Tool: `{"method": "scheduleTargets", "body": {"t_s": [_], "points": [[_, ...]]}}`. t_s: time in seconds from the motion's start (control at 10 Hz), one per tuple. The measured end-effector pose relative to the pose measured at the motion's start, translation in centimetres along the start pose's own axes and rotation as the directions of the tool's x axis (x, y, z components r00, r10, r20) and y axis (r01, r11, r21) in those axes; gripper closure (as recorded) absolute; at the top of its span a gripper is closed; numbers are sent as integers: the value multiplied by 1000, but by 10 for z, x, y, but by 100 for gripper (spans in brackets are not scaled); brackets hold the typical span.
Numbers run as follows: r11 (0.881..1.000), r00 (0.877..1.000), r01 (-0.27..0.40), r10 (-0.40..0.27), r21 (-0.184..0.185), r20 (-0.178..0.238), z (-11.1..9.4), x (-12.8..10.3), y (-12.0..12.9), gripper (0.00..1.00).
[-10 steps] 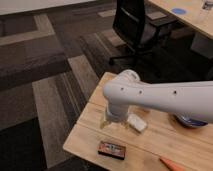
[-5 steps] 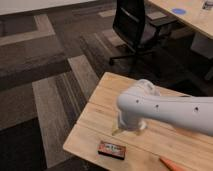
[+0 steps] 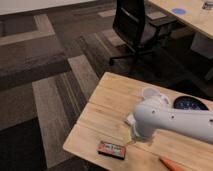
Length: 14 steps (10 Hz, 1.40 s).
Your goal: Push the eraser across the table
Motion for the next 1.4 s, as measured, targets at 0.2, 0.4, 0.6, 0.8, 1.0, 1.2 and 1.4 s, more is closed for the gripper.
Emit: {"method": "scheduleTargets", "body": {"t_s": [0.2, 0.4, 0.6, 0.8, 1.0, 1.2, 1.4], "points": [[999, 1000, -18, 18, 29, 2, 9, 8, -12, 35], [999, 999, -23, 22, 33, 22, 19, 12, -11, 35], [999, 999, -31, 29, 44, 41, 24, 14, -12, 35], [996, 997, -53, 49, 78, 57, 29, 18, -22, 35], [993, 996, -58, 50, 104, 73, 32, 16, -23, 35], [994, 997, -30, 22, 105, 77, 37, 11, -9, 35], [994, 999, -7, 2, 109, 54, 44, 15, -1, 35]]}}
